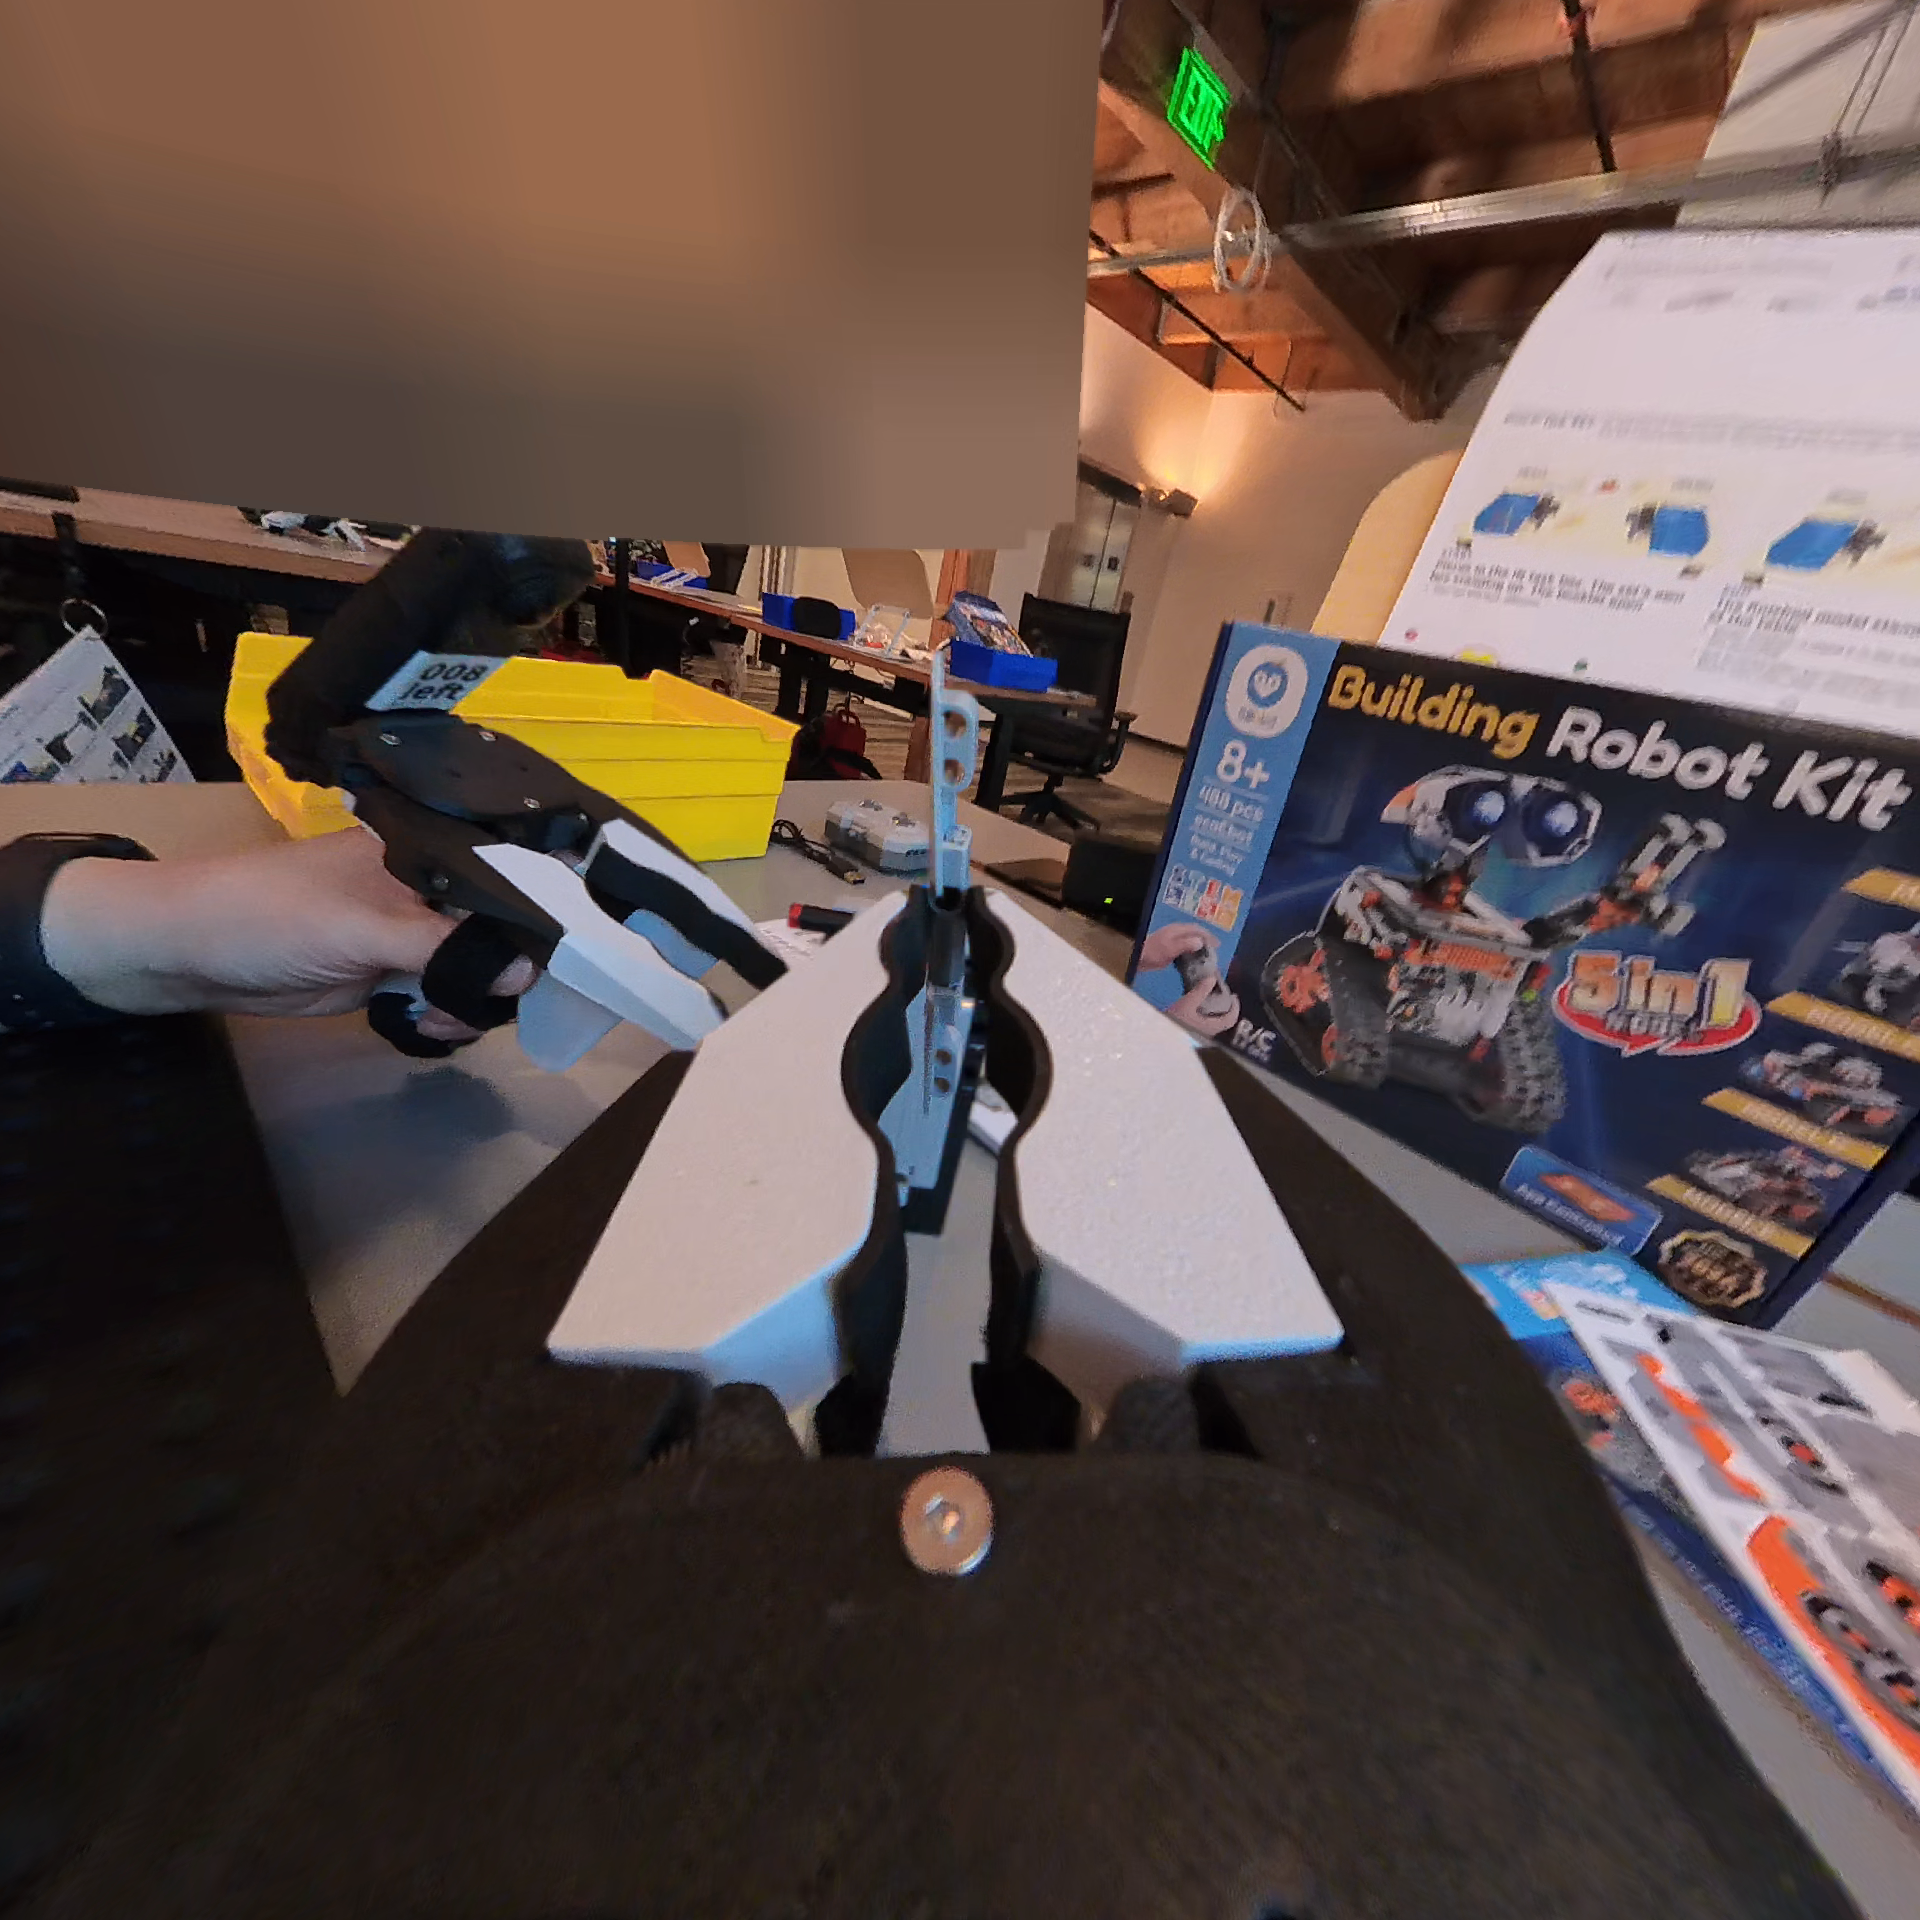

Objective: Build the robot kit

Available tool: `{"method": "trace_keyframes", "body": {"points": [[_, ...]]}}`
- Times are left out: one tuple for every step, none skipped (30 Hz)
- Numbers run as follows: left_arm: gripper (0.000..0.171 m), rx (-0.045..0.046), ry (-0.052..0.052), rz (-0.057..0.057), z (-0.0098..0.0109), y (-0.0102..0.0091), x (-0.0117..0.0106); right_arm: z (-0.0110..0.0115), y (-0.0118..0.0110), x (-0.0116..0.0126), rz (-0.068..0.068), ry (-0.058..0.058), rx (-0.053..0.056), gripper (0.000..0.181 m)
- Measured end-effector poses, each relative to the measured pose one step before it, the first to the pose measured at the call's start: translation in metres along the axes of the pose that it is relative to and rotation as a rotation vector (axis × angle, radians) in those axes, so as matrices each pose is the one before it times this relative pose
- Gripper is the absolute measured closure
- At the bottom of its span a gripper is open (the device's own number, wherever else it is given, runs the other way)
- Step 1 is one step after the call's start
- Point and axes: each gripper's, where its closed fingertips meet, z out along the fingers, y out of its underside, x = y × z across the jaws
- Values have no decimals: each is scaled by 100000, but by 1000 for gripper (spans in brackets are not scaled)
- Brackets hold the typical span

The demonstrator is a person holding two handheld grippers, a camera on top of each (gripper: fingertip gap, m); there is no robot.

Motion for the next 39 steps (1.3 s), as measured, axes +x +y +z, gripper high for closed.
{"method": "trace_keyframes", "body": {"points": [[122, 46, 614, 657, 194, 47, 48, 7, -209, 403, -2085, -428, 505, 177], [122, -61, 768, 86, 236, 20, 94, 169, -1, 480, -1620, -264, -914, 177], [121, -162, 1019, 1, 254, 13, 137, 299, 149, 525, -1076, -181, -2032, 177], [119, -327, -122, 260, 254, 33, -18, 388, 143, 469, -559, -460, -1958, 177], [117, -86, -975, 918, 184, -29, -143, 429, 74, 336, 209, -1145, -1548, 177], [115, 433, -1234, 1488, 91, -115, -177, 433, -14, 169, 1403, -2038, -887, 177], [113, 620, -1206, 1430, 52, -100, -175, 409, -38, -23, 2812, -3019, -576, 177], [112, 236, -623, 905, 21, -3, -110, 383, -21, -198, 3742, -4000, -213, 177], [113, -381, -10, -5, 22, 109, -34, 318, 24, -187, 4160, -3468, 131, 177], [115, -702, 485, -696, 10, 127, 16, 234, 114, -39, 3876, -1997, 589, 177], [116, -112, 51, -653, -22, 30, -54, 133, 205, 111, 3492, -412, 853, 177], [116, 173, -256, -460, -14, -5, -105, 25, 307, 133, 3511, -111, 543, 177], [116, -214, -375, -542, 3, 52, -132, -19, 398, 137, 4304, -43, -827, 177], [116, -586, 5, -485, 40, 89, -76, -80, 310, 96, 4567, -351, -1235, 177], [116, -696, 662, -269, 58, 93, 36, -161, 142, 106, 3544, -44, -184, 177], [117, -558, 768, 65, 63, 67, 103, -183, 182, 241, 2317, 961, -119, 177], [117, -673, 272, 280, 73, 88, 56, -150, 296, 330, 1330, 1507, -1027, 177], [116, -1014, -1, 253, 102, 122, 21, -105, 321, 306, 693, 1422, -1507, 176], [116, -1170, 428, 391, 117, 142, 92, -85, 229, 264, 265, 1309, -1230, 177], [116, -1101, 482, 491, 115, 134, 110, -46, 99, 159, -56, 862, -741, 177], [116, -853, 174, 475, 80, 111, 66, -14, 90, 140, -99, 875, -795, 176], [117, -440, 117, 453, 48, 59, 69, -9, 75, 123, -756, 961, -912, 176], [117, -73, 88, 364, 3, 8, 44, -5, 118, 213, -1376, 1787, -1467, 176], [118, 135, -81, 152, -13, -18, 2, -15, 137, 227, -1896, 1820, -1546, 176], [118, 232, -74, -60, -25, -24, -12, -51, 107, 279, -2541, 2254, -1329, 176], [119, 233, 25, -246, -24, -36, -26, -82, 15, 334, -4143, 2794, -971, 176], [119, 203, 52, -416, -23, -23, -33, -115, -73, 493, -6215, 4023, -958, 177], [119, 247, -20, -523, -22, -30, -58, -147, -267, 580, -8944, 5356, -506, 177], [120, 255, 51, -581, -18, -33, -53, -137, -418, 573, -12275, 6175, -503, 176], [120, 246, 137, -533, -35, -36, -38, -83, -454, 409, -15642, 5817, -1087, 176], [120, 192, 152, -426, -12, -29, -23, -50, -496, 160, -18178, 4824, -458, 176], [121, 104, 121, -329, -13, -8, -12, -39, -550, -203, -19366, 2955, 1113, 176], [121, 70, 182, -135, -5, -7, 9, -63, -403, -166, -19715, 3266, 1227, 176], [121, 66, 161, 100, -15, -10, 31, -134, -304, 7, -18224, 4411, 810, 176], [121, 36, 120, 248, -2, 0, 40, -195, -426, -200, -15862, 2757, 2212, 176], [121, -83, 2, 240, 10, 7, 23, -228, -557, -268, -11236, 1985, 3630, 176], [121, -140, -55, 236, 18, 20, 18, -188, -415, -220, -4954, 1311, 3025, 176], [121, -55, -78, 250, 0, 8, 16, -99, -228, -318, 304, -707, 1427, 176], [121, 64, -134, 258, -16, -8, 10, -32, -118, -198, 1730, -509, 443, 176]]}}
